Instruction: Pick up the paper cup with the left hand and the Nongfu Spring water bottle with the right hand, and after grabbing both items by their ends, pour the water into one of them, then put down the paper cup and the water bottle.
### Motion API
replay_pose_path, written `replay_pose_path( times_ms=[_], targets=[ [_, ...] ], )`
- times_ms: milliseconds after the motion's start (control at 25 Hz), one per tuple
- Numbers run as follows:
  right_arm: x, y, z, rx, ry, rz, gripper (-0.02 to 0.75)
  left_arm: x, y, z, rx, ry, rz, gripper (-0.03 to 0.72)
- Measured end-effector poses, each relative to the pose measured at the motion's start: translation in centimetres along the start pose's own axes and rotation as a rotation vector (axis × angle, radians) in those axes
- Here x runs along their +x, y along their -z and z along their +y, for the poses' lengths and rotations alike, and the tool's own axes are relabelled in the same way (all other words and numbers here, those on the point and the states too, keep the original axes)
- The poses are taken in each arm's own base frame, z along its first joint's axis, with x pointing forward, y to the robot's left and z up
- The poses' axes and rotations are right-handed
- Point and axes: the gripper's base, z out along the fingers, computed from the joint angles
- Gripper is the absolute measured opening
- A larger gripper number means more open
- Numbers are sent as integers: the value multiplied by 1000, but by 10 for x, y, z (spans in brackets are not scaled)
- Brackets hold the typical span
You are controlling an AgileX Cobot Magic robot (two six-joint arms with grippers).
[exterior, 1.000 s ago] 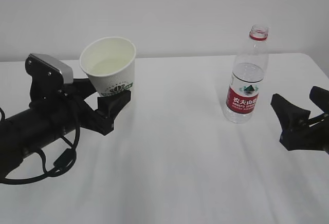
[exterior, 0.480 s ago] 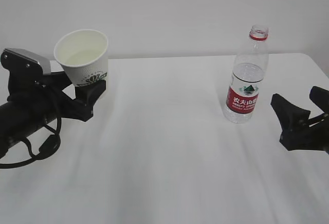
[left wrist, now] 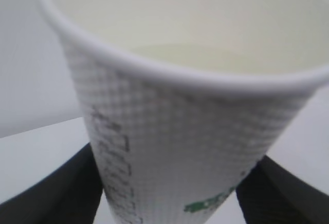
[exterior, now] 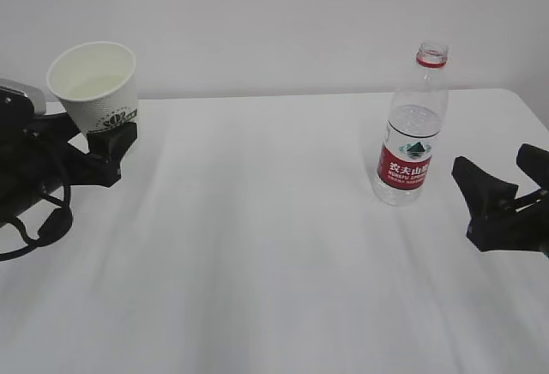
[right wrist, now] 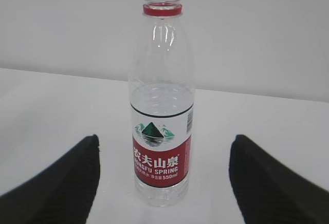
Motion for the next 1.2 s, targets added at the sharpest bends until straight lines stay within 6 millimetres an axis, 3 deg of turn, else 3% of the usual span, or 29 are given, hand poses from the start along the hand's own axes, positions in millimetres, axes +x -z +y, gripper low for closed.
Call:
replay_pose_path(
  times_ms=[1200],
  targets=[
    [1, 0, 0, -1, 0, 8, 593, 1, 16, 72, -348, 131, -22, 546]
  ],
)
